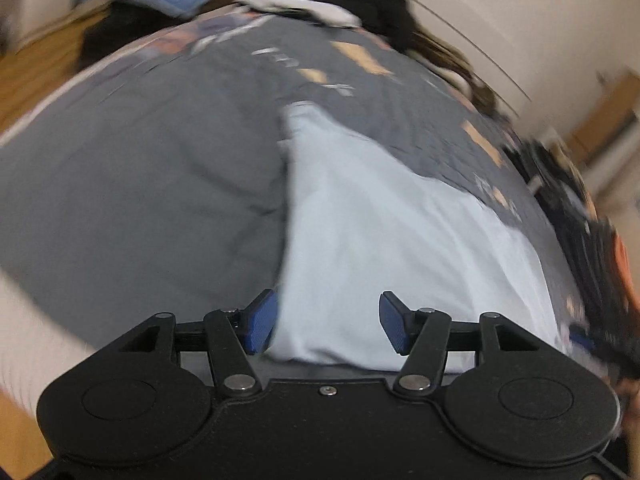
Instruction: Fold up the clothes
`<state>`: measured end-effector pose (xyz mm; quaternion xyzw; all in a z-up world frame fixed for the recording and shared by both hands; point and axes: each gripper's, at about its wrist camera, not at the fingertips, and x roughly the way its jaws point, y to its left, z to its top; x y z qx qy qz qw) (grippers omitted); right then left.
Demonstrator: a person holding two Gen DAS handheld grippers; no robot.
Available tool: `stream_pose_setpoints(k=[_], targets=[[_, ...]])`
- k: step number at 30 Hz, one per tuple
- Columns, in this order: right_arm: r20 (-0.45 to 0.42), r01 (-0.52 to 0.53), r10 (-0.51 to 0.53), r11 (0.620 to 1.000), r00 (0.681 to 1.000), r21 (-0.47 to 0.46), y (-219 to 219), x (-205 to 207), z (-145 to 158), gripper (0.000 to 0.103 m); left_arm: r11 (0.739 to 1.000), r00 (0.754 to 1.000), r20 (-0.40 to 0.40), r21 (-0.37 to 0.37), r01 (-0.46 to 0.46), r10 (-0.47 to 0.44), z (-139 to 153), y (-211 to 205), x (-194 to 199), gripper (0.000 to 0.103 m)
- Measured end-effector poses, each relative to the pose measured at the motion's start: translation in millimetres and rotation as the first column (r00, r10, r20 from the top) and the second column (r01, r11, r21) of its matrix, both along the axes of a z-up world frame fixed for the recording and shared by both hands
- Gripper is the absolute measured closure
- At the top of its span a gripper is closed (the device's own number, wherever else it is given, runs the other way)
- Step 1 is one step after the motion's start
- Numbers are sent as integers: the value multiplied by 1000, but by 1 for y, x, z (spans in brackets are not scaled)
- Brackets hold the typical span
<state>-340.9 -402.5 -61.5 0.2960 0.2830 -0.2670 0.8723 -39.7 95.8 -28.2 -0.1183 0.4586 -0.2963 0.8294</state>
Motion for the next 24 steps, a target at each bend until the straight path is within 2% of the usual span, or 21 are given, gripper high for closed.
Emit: stream_pose_setpoints(k=[4, 8, 12, 18, 24], targets=[[81, -52, 49, 998, 995, 36, 10, 4, 2, 59, 997, 997, -22, -27, -74, 74, -9, 15, 5, 47], [181, -160, 137, 980, 974, 116, 22, 14, 7, 59, 996, 998, -40, -71, -52, 49, -13, 15, 7, 48], [280, -285, 228, 941, 933, 183, 36, 24, 15, 59, 997, 998, -65, -69, -25, 21, -25, 11, 6, 48], [331, -404, 327, 893, 885, 197, 62, 43, 23, 57, 998, 996, -92, -61, -16, 10, -37, 13, 1, 49], [320, -473, 400, 859, 859, 195, 85, 62, 23, 53, 997, 995, -103, -72, -24, 17, -43, 13, 6, 49]])
